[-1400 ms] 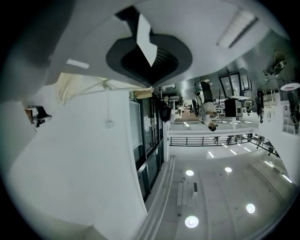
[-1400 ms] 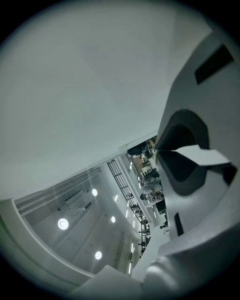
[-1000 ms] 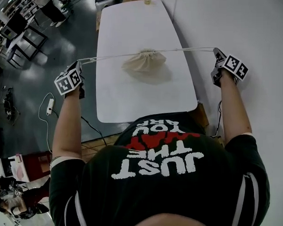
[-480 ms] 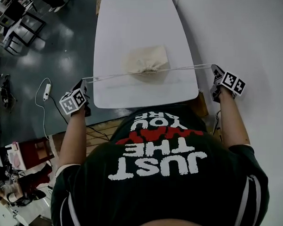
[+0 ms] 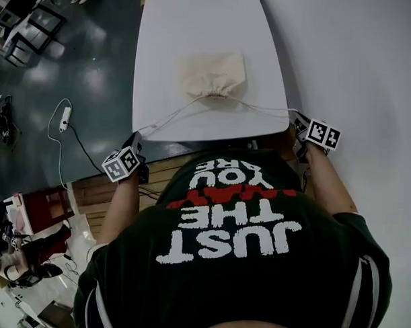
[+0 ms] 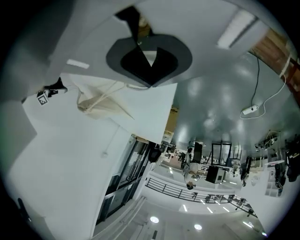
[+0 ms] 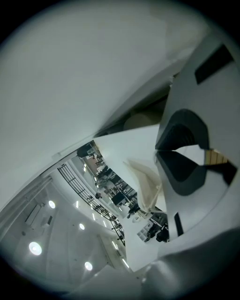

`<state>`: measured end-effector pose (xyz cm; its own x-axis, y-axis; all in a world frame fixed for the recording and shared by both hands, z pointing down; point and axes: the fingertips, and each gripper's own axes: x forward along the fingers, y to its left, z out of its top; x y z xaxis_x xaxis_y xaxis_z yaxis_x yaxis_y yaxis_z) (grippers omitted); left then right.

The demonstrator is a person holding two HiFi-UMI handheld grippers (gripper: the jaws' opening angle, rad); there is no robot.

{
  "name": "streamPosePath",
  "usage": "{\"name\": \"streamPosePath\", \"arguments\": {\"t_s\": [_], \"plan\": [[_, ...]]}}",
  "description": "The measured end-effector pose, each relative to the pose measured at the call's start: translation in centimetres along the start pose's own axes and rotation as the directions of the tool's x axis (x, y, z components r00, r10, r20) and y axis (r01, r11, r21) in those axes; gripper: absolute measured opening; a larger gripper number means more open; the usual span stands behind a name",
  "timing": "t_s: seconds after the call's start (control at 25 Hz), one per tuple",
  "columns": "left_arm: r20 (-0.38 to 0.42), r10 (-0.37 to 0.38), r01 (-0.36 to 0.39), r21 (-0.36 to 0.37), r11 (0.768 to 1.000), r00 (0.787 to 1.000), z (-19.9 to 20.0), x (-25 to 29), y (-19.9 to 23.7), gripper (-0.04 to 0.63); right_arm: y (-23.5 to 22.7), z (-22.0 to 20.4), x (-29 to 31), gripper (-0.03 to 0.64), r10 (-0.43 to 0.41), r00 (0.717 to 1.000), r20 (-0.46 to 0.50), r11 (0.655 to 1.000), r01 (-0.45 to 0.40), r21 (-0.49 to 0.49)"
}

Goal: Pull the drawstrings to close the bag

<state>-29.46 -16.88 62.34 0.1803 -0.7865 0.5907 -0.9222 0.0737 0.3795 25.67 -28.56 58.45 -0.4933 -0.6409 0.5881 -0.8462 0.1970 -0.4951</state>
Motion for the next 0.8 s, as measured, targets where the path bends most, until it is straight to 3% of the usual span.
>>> {"name": "streamPosePath", "arguments": {"t_s": [0.32,0.56,0.8], "plan": [[-0.019,-0.152,0.152,0.007,0.988,0.988,-6.6,-0.4,-4.7,0.009,4.5,-7.5,1.2,0.011,0.176,0.978,-0.114,0.983,-0.181,-0.029],[-0.091,-0.231,0.239,0.086,0.967,0.969,-9.5,-0.2,-8.5,0.009,5.0,-9.7,0.7,0.011,0.18,0.964,-0.196,0.95,-0.222,-0.22],[-0.123,-0.269,0.285,0.13,0.95,0.955,-9.8,0.2,-9.5,0.009,4.4,-12.1,1.0,0.011,0.145,0.96,-0.239,0.943,-0.208,-0.259]]}}
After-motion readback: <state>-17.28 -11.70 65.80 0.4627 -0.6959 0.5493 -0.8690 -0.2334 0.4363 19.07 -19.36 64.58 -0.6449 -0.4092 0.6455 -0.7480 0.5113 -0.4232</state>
